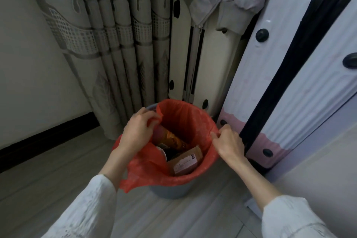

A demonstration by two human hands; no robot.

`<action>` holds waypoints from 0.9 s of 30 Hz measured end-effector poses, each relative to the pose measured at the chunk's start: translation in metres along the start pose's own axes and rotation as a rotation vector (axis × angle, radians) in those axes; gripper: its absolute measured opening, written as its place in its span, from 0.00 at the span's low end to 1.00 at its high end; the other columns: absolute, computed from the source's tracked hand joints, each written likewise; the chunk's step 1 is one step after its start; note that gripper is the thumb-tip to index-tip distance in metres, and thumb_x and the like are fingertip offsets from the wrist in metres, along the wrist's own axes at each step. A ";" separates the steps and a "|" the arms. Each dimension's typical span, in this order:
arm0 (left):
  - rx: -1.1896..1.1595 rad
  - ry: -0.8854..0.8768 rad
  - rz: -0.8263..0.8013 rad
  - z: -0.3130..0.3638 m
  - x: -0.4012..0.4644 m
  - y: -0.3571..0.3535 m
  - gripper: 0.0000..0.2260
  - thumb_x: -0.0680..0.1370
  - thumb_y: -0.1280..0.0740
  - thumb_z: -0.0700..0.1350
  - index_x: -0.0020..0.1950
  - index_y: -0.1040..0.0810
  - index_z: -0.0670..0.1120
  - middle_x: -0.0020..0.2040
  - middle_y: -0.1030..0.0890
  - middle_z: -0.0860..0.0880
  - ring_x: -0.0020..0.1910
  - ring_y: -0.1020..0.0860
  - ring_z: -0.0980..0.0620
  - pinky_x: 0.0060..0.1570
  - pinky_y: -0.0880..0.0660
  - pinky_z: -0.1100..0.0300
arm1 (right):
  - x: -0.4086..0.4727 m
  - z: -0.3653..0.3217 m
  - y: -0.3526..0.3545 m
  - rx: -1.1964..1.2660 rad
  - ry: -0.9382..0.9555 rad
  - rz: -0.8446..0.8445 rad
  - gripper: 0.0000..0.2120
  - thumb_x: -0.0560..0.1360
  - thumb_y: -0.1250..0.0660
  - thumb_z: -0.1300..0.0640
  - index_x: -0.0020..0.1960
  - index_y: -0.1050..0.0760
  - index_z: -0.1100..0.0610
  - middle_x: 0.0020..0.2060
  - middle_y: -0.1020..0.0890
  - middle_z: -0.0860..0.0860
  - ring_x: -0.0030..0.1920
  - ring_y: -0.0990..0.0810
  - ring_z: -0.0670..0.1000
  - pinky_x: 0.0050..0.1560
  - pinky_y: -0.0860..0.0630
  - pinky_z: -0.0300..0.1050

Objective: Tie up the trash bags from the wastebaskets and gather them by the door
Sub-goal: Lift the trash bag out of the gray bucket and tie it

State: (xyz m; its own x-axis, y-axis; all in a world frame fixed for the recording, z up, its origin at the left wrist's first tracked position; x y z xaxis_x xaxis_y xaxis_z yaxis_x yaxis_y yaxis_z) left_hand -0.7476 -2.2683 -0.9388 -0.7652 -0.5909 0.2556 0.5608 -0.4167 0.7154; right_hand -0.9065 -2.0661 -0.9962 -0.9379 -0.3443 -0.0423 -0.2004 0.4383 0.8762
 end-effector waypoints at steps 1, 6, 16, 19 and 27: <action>0.000 -0.010 -0.032 0.001 0.000 -0.003 0.08 0.74 0.34 0.40 0.51 0.18 0.44 0.52 0.21 0.46 0.54 0.23 0.48 0.55 0.31 0.62 | 0.002 0.008 -0.001 0.054 -0.059 0.005 0.20 0.76 0.43 0.43 0.54 0.28 0.60 0.48 0.19 0.57 0.47 0.19 0.60 0.44 0.21 0.52; 0.030 0.001 -0.129 -0.007 -0.004 -0.008 0.10 0.75 0.37 0.37 0.53 0.19 0.44 0.55 0.19 0.47 0.57 0.23 0.50 0.54 0.35 0.70 | 0.008 0.036 -0.023 0.371 -0.385 -0.223 0.34 0.76 0.54 0.36 0.67 0.32 0.59 0.65 0.26 0.60 0.64 0.27 0.61 0.64 0.29 0.56; -0.026 0.142 -0.073 -0.024 -0.009 0.002 0.19 0.73 0.44 0.33 0.57 0.22 0.47 0.57 0.20 0.45 0.57 0.23 0.46 0.53 0.29 0.60 | -0.005 0.028 -0.035 1.151 -0.613 -0.461 0.08 0.76 0.37 0.56 0.41 0.24 0.59 0.38 0.23 0.55 0.39 0.24 0.54 0.42 0.26 0.48; 0.049 0.231 -0.148 -0.027 -0.011 -0.006 0.18 0.75 0.40 0.42 0.64 0.27 0.50 0.60 0.22 0.47 0.64 0.28 0.44 0.65 0.35 0.48 | -0.007 0.020 -0.029 1.182 -0.657 -0.474 0.10 0.76 0.36 0.53 0.42 0.25 0.59 0.42 0.23 0.55 0.43 0.25 0.54 0.52 0.28 0.49; 0.214 0.216 -0.151 -0.027 -0.011 -0.008 0.14 0.78 0.42 0.45 0.60 0.24 0.56 0.61 0.22 0.50 0.64 0.29 0.46 0.60 0.40 0.50 | -0.001 0.018 -0.013 1.116 -0.532 -0.075 0.15 0.72 0.32 0.65 0.58 0.23 0.63 0.43 0.18 0.55 0.36 0.22 0.50 0.45 0.22 0.45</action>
State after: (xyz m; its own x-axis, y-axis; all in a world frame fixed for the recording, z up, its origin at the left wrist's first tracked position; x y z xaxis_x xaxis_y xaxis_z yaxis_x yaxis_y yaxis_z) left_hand -0.7352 -2.2767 -0.9649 -0.7371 -0.6758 0.0094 0.3500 -0.3697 0.8607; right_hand -0.9080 -2.0561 -1.0163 -0.8598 -0.1338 -0.4928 -0.1457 0.9892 -0.0143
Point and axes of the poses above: each hand's wrist, its own x-axis towards the middle knuckle, its own y-axis out of the back of the hand, z = x × y, the point moved 7 cm from there along x, towards the middle knuckle
